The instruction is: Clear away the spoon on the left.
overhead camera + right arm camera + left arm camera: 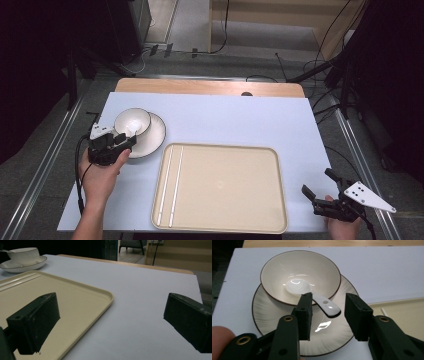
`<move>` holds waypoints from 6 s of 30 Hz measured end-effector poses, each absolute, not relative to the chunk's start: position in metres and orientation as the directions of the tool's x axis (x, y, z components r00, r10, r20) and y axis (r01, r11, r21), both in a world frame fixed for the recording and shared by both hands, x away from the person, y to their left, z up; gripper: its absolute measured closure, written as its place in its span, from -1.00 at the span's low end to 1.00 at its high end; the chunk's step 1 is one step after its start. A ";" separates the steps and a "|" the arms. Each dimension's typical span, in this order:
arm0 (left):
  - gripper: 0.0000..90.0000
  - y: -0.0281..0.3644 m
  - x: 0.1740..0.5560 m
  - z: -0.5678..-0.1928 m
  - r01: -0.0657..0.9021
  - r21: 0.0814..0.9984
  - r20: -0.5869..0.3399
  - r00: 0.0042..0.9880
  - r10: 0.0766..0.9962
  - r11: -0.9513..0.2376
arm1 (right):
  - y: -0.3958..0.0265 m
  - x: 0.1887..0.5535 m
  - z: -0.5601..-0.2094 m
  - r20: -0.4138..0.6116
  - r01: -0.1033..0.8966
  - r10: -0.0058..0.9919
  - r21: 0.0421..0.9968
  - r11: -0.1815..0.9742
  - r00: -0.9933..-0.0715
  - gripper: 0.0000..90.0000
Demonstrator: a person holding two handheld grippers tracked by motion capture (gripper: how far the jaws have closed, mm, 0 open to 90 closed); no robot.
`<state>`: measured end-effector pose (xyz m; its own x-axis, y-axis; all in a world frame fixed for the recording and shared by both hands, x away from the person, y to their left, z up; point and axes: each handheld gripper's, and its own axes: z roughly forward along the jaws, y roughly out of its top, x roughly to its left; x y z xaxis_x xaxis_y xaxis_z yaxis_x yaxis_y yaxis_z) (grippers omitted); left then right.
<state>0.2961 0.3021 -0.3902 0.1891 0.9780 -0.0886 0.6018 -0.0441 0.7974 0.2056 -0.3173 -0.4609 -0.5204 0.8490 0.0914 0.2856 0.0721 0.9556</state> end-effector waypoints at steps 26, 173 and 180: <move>0.51 0.322 0.305 -0.401 0.630 0.766 -0.293 0.163 0.942 0.130 | -0.320 0.207 -0.461 0.103 0.284 0.847 0.957 0.058 -0.521 -1.00; 1.00 0.126 0.230 -0.461 0.651 0.658 -0.126 0.591 0.797 -0.378 | -0.325 0.206 -0.460 0.092 0.281 0.849 0.957 0.068 -0.520 -1.00; 1.00 0.136 0.236 -0.459 0.666 0.647 -0.124 0.573 0.810 -0.371 | -0.325 0.207 -0.460 0.091 0.277 0.850 0.959 0.067 -0.519 -1.00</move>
